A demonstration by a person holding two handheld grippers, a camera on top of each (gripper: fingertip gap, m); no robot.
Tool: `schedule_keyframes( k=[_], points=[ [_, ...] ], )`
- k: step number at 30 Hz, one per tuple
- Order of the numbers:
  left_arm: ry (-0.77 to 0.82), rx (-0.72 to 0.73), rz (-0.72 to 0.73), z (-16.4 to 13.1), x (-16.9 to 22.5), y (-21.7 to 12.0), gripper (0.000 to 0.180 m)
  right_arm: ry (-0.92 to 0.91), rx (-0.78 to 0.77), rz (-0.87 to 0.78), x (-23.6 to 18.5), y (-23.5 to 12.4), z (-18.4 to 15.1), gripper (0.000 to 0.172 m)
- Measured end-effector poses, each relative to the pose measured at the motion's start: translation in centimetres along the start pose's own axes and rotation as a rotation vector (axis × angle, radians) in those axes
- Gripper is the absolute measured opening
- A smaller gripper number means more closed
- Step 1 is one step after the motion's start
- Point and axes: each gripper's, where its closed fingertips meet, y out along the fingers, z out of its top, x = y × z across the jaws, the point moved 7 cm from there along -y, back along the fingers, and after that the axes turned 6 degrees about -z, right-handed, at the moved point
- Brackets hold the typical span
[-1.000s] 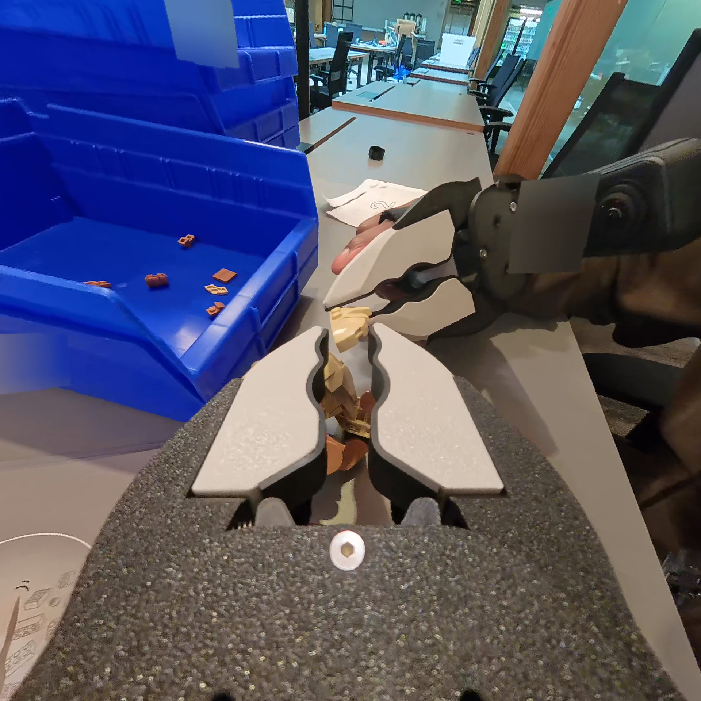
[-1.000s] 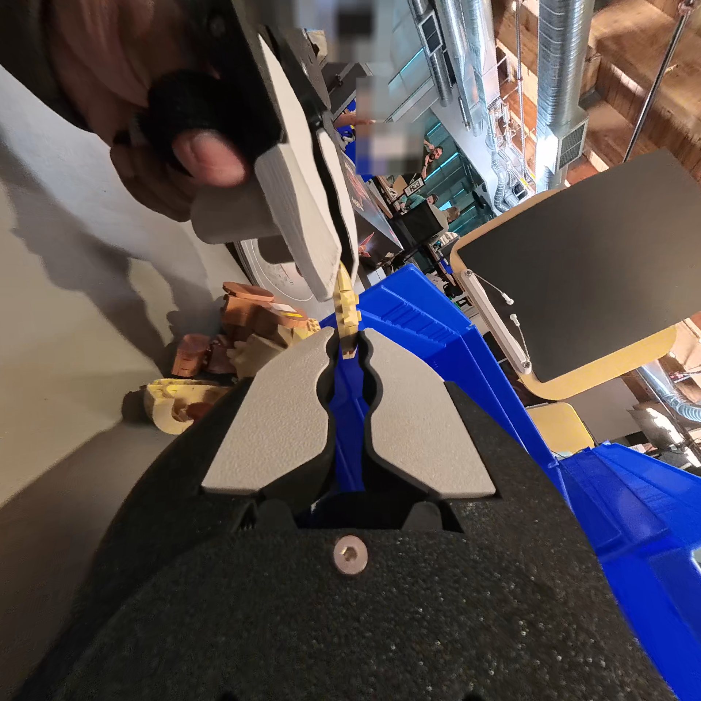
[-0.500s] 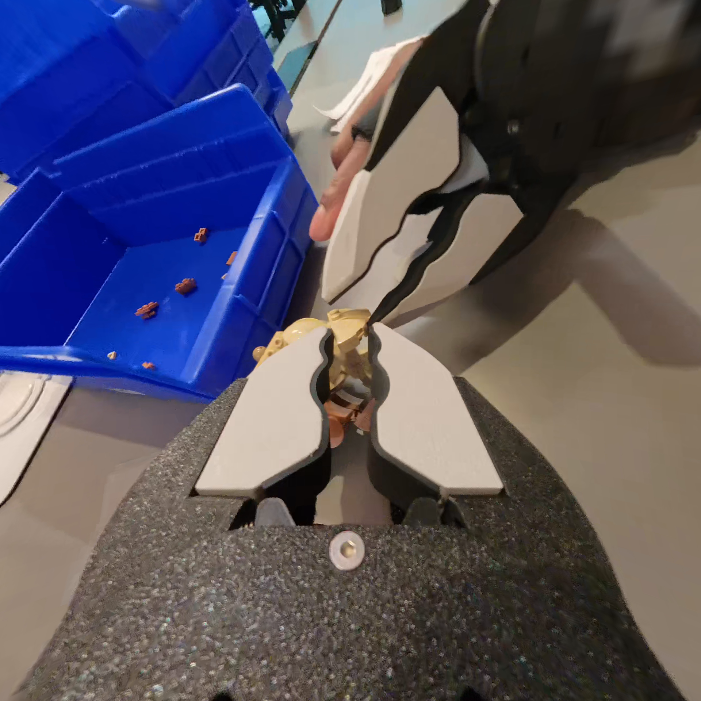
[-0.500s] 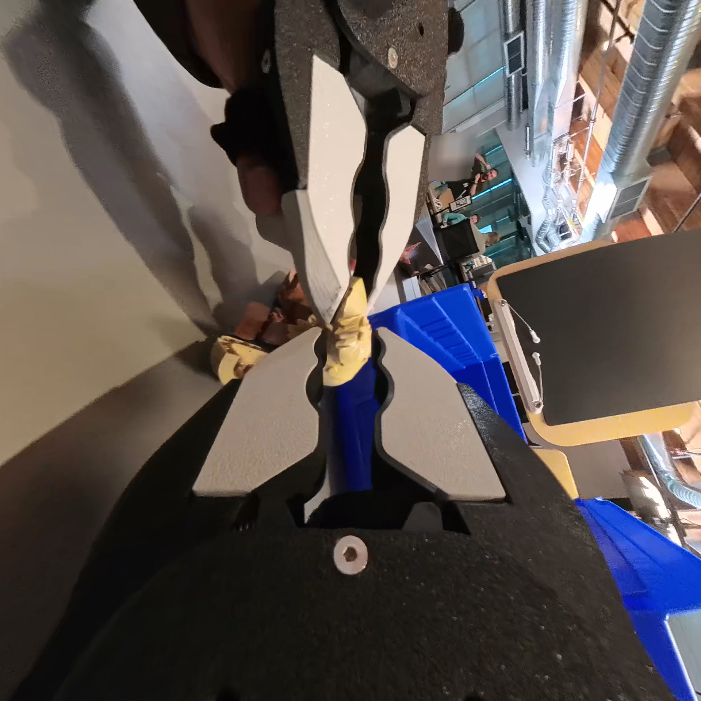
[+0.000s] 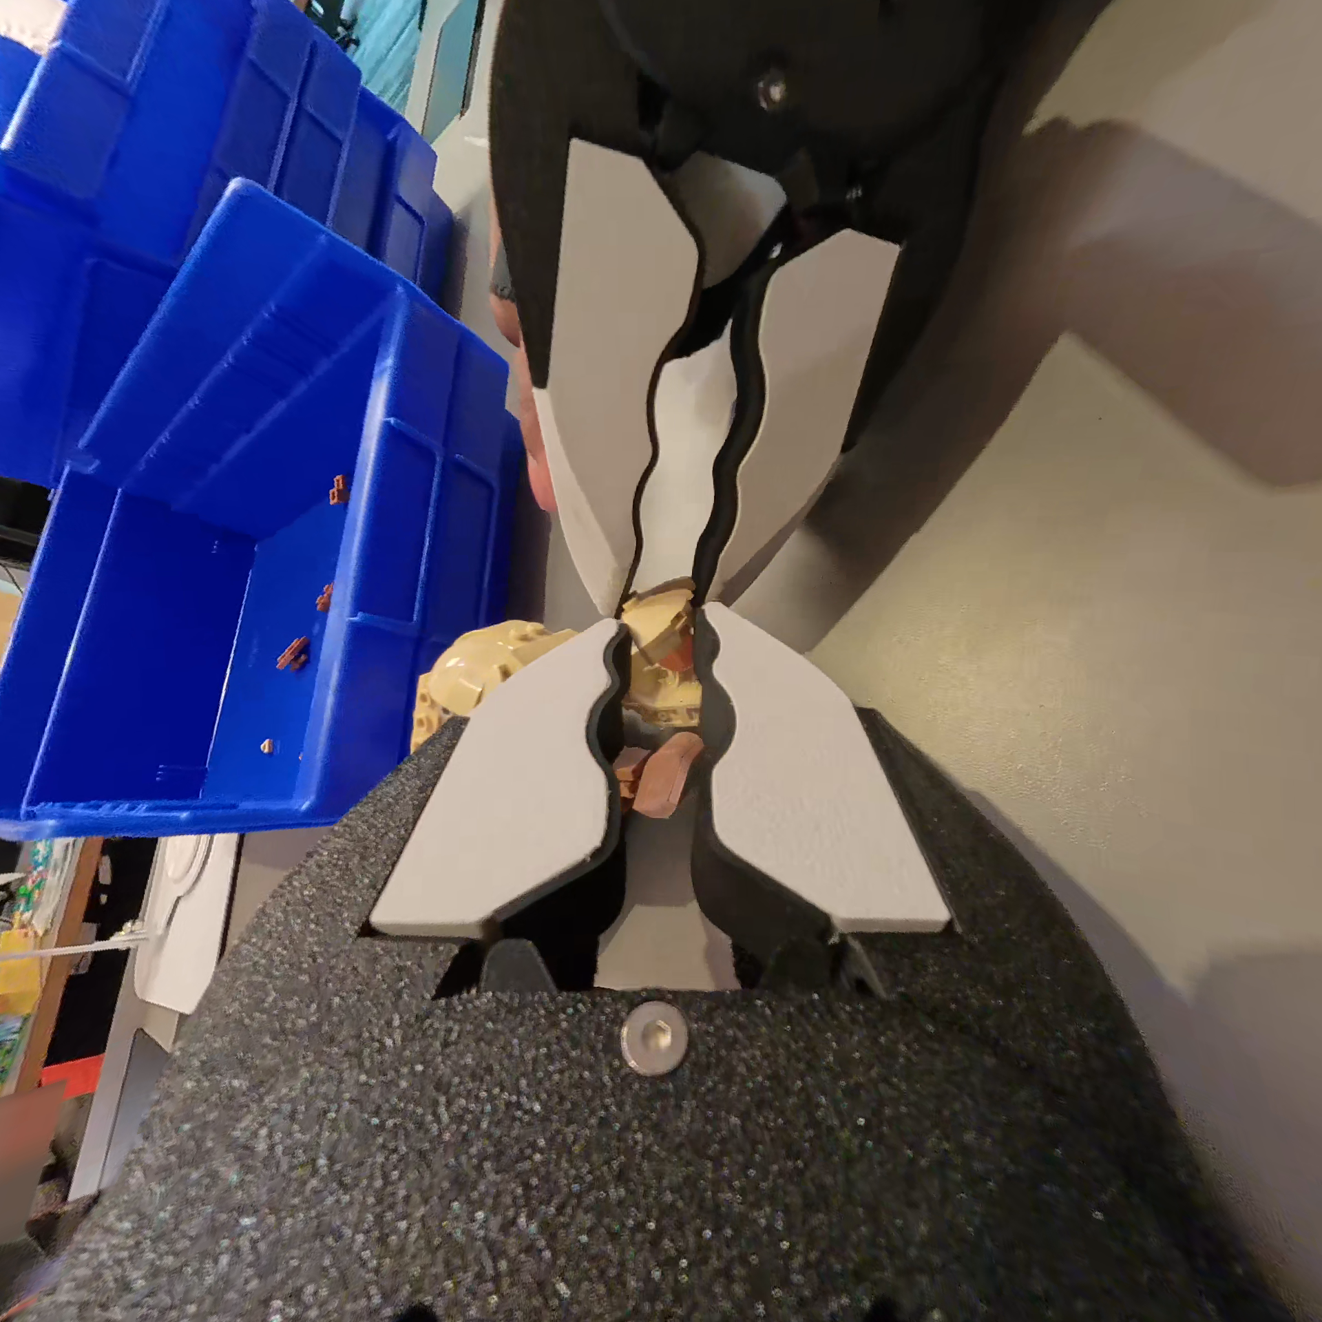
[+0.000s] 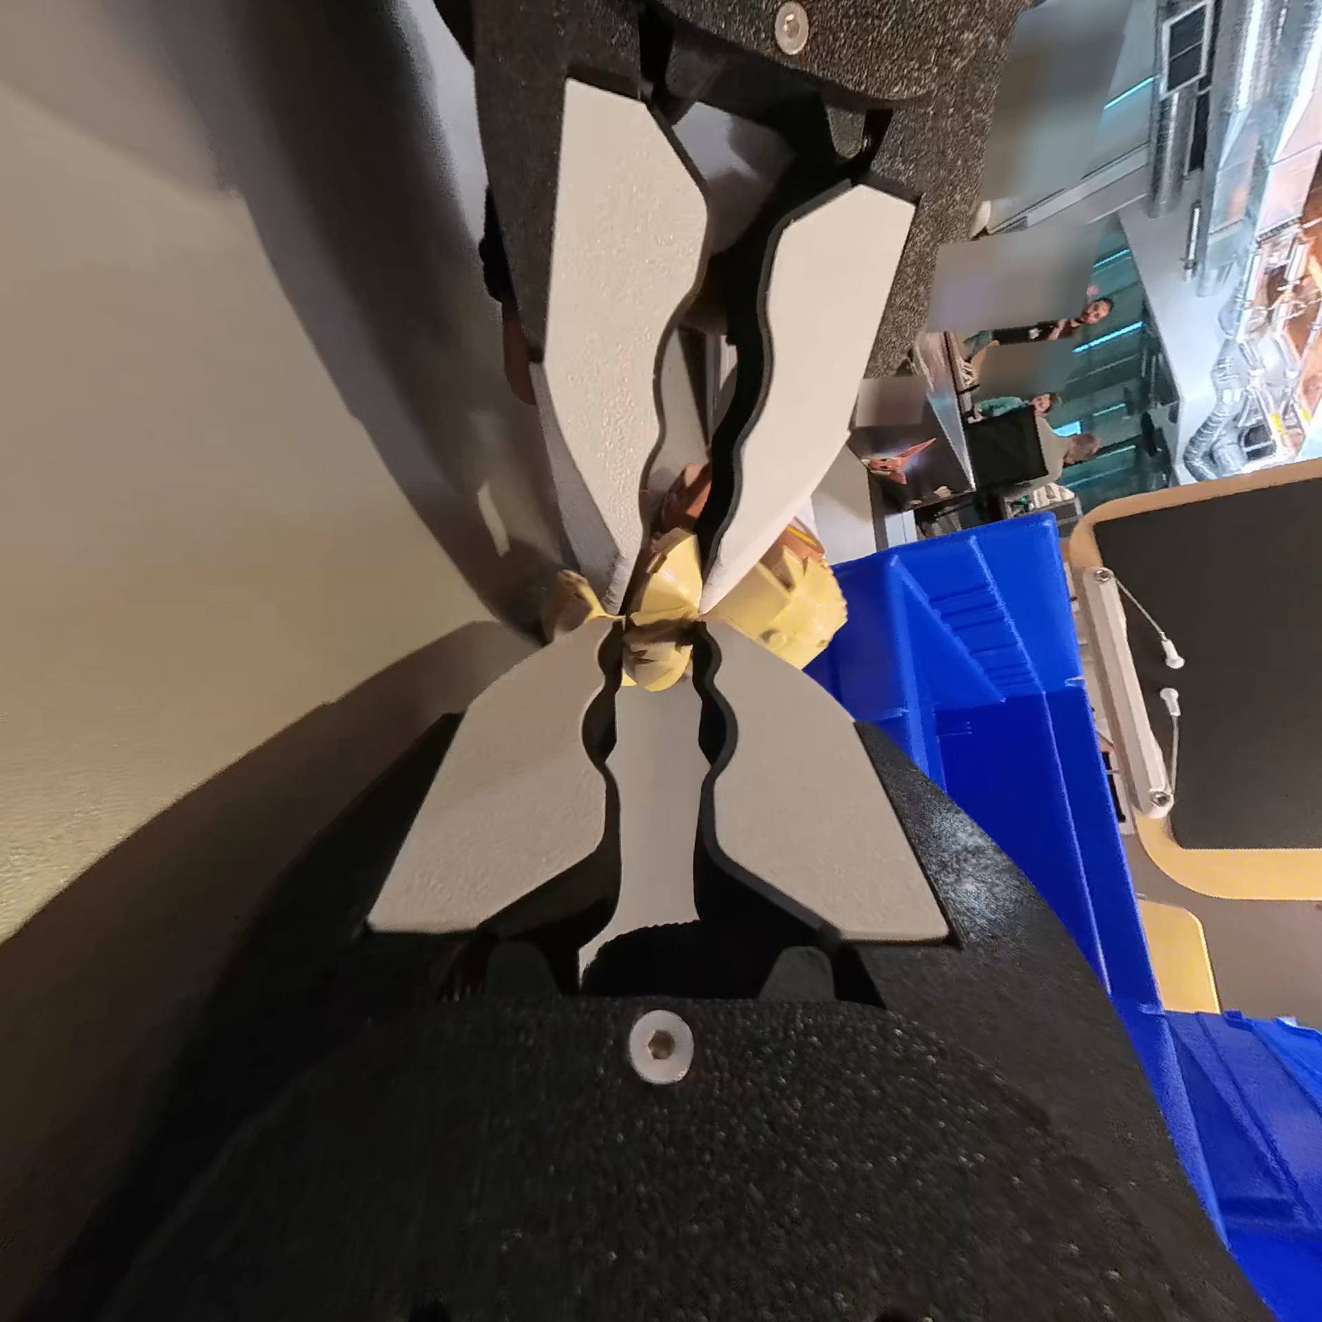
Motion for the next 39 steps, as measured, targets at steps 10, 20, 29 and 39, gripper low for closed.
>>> schedule_keyframes(
  k=[10, 20, 29, 39],
  points=[
    [0.104, -0.020, -0.021, 0.2, 0.9, 0.7, 0.017, 0.005, 0.038, 0.081, -0.7, -0.5, -0.5, 0.018],
    [0.181, -0.072, -0.032, -0.2, 1.2, 1.4, 0.013, -0.008, 0.010, 0.123, -1.2, -0.5, -1.0, 0.018],
    [-0.446, 0.133, -0.153, -0.3, -1.5, 0.0, 0.016, -0.081, -0.030, -0.081, 0.2, -0.2, -1.2, 0.018],
    [-0.783, 0.228, -0.219, 0.1, -2.3, -0.6, 0.018, -0.292, -0.024, -0.302, 0.5, -0.7, -0.3, 0.017]
  ],
)
